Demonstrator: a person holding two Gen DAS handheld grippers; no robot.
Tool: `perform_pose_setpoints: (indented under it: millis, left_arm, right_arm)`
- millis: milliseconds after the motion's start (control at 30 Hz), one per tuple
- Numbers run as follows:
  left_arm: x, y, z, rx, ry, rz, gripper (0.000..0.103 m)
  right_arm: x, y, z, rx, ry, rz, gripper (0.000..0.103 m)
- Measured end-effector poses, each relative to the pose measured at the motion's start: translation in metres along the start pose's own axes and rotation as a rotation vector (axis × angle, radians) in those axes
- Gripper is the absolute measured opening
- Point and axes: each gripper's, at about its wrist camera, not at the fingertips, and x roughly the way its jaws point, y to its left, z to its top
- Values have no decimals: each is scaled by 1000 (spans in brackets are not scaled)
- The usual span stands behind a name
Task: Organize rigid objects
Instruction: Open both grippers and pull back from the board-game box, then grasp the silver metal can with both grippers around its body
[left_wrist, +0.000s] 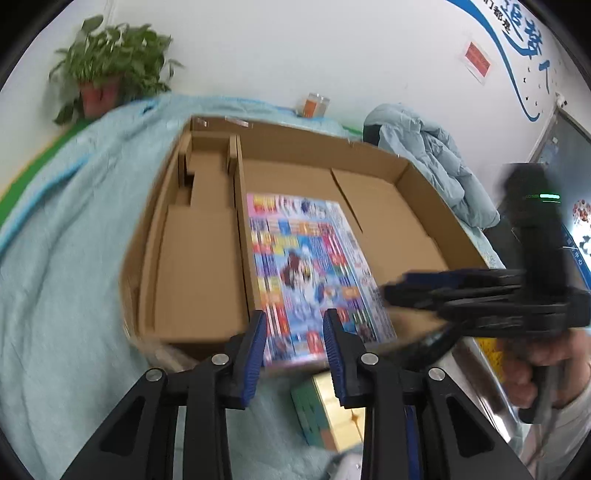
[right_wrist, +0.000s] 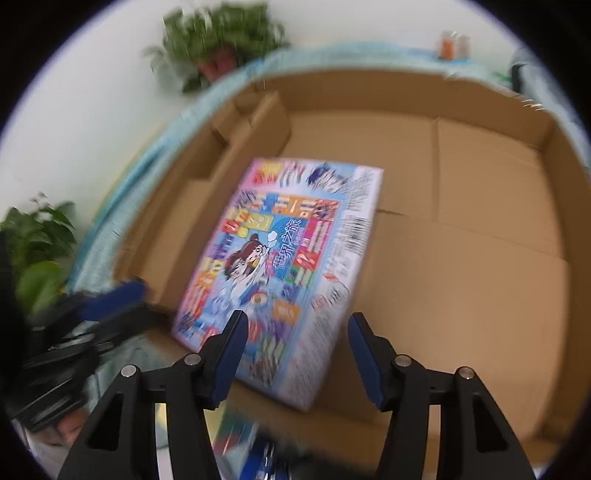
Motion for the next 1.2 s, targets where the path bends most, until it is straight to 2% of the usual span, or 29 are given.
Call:
perform_pose_setpoints:
  millis: [67,133,167,200,233,267,300,333,400,500,767,900,1100,1200]
  left_arm:
    - [-5,-4,-5,8,-12,2,29]
    - [-16,-15,-11,33,-61,31,31]
    - [-25,-23,-14,56,-98,64,43]
    - [-35,-33,-19,79,-139,99,55]
    - [-42,-40,-23,87,-171,116,90]
    - [-51,-48,-28,91,-213,126,102]
    - [-62,-57,-36,96,-265,122,102]
    - [-70,-65,-41,108,-284,117,102]
    - [-82,-77,-48,122,-301,124,102]
    - [-99,-92,-63,129,-330,137,102]
    - [-144,-122,-106,86,-335,121,102]
    - [-151,-134,-123,80,-309,128,102]
    - [-159,-142,-135,83,-302,125,102]
    - [-157,-139,-135,66,-273,137,102]
  right_arm:
    - [-31,-1,-15,-22,-65,-82,58]
    - [-68,-3,-37,-43,-163,-185,71]
    - [-87,-6,-47,-43,-215,-225,83]
    - [-102,-6,-63,-36,-267,-259,86]
    - [-113,-6,-76,-31,-298,-283,86]
    - [-118,-8,-81,-31,-307,-287,87]
    - [-125,-9,-94,-25,-317,-283,89]
    - [-127,-7,-97,-12,-324,-290,91]
    - [-135,-8,-114,31,-343,-299,103]
    - [-133,-4,-126,41,-339,-271,103]
    - [-142,24,-154,-3,-355,-289,103]
    - [-146,29,-172,-4,-349,-297,103]
    - [-150,36,-191,-38,-342,-299,103]
    - [-149,38,-196,-39,-339,-293,103]
